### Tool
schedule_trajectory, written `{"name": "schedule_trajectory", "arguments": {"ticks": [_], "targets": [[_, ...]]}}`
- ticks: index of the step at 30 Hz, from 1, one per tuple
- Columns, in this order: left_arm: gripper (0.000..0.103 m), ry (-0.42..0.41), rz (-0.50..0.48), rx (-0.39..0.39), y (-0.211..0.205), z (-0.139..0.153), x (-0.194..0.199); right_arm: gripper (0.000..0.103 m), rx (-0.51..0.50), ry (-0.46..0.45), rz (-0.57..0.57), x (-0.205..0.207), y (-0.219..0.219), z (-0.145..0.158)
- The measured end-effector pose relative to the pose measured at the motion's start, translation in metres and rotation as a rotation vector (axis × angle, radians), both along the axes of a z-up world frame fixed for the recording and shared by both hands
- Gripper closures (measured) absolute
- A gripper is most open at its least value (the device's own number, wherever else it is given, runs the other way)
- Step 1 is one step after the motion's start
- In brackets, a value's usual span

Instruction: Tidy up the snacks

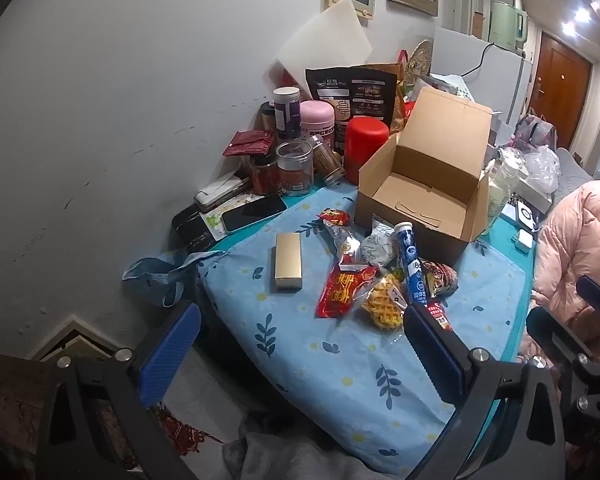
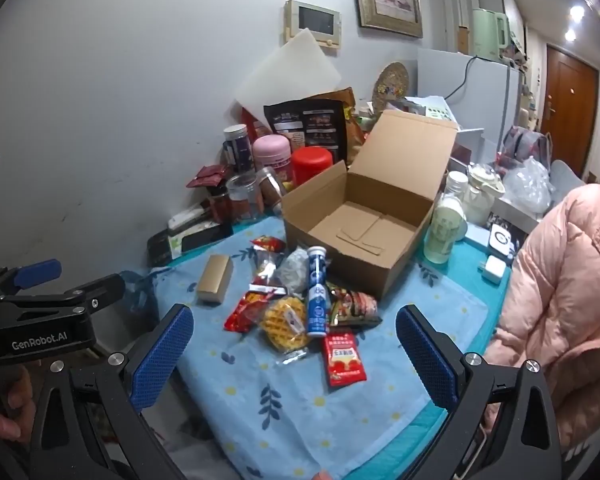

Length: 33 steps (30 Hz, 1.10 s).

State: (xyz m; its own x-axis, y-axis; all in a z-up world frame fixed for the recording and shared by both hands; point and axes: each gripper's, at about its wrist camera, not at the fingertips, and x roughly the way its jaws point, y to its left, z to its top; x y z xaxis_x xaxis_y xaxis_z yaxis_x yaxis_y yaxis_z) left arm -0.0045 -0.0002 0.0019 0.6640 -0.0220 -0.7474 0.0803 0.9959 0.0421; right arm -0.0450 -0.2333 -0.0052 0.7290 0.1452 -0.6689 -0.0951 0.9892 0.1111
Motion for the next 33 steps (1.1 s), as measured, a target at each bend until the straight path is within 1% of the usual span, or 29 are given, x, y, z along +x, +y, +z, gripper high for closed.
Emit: {"name": "schedule_trajectory", "arguments": {"ticks": [8,13,33], "targets": [[0.0,-0.01,-0.008,-0.01,0.0009,0.0029,-0.0021,0.0,0.005,-0.004,0.001,0.0009,0.0009,-0.0002],[0.0,-0.003,-0.019,-0.033,0.0031,0.0024,-0.0008,0.0,0.014,-0.009,0.005,0.0003,0.0056,0.0046],[0.0,-0.019,-0.013,-0.052,0.0081,0.0077,-0.0061,0.0,0.027,-0.015,0.019,-0.0005,0.0086,0.0031]]}}
